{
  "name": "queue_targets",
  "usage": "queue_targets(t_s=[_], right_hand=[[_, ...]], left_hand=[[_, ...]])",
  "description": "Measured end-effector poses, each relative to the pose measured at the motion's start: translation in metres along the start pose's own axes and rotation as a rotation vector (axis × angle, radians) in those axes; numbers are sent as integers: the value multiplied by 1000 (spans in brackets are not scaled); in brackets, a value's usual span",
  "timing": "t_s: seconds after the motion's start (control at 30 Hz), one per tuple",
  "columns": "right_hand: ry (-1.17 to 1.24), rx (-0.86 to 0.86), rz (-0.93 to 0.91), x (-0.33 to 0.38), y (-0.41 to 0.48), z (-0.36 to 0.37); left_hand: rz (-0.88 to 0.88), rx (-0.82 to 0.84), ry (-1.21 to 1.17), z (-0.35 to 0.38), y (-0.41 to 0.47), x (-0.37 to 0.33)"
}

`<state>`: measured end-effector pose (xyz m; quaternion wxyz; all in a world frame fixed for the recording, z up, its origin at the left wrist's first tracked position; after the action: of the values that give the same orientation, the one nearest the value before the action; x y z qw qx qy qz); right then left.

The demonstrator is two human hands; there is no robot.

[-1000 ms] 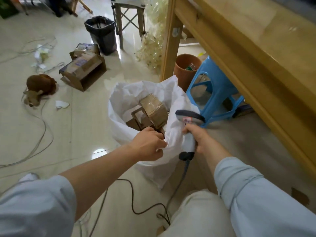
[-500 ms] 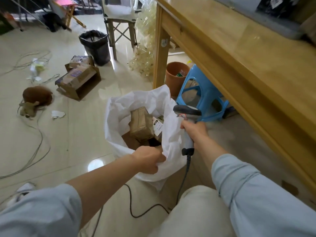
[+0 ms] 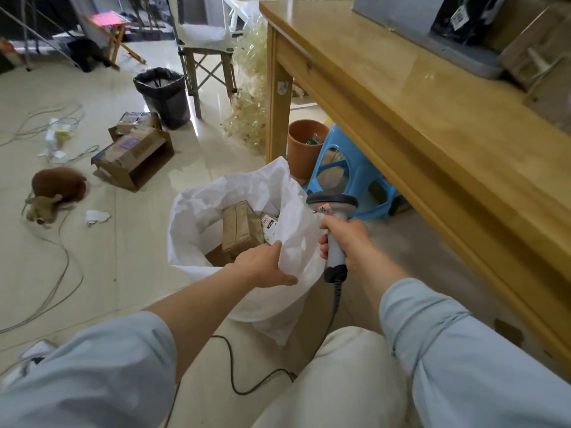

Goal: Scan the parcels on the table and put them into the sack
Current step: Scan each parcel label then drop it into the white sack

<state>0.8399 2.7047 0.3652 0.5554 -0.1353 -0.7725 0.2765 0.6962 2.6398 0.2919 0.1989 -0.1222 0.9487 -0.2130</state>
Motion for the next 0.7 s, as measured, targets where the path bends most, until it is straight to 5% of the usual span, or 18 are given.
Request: queue_targets(t_s=[0.2,0.33,0.43,0.53,0.7], right_hand=[[29,-12,-27,5,-7,-17],[52,-49,-25,7,-5,-39],[58,-73,-18,7,-3,-54],[65,-68,-6,1,-2,-62],[113,-13,17,-3,-16,-63]], left_hand=[[-222,-21,-434,7,31,-2],[-43,-48,-259,7,39,-47],[128,102,-232,33,36,-87],[106,214,-236,46,35,-89],[26,87,-320,19,23,-74]])
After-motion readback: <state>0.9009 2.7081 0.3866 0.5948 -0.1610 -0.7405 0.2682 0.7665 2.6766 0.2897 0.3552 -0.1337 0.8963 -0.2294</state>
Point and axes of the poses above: each hand's wrist, its own y-axis towards the middle knuckle, its own z-axis out of the palm, x = y × z, the point moved 5 cm from there along y, towards the middle knuckle, and after that the axes turned 2 degrees about -y, right-handed, at the moved point
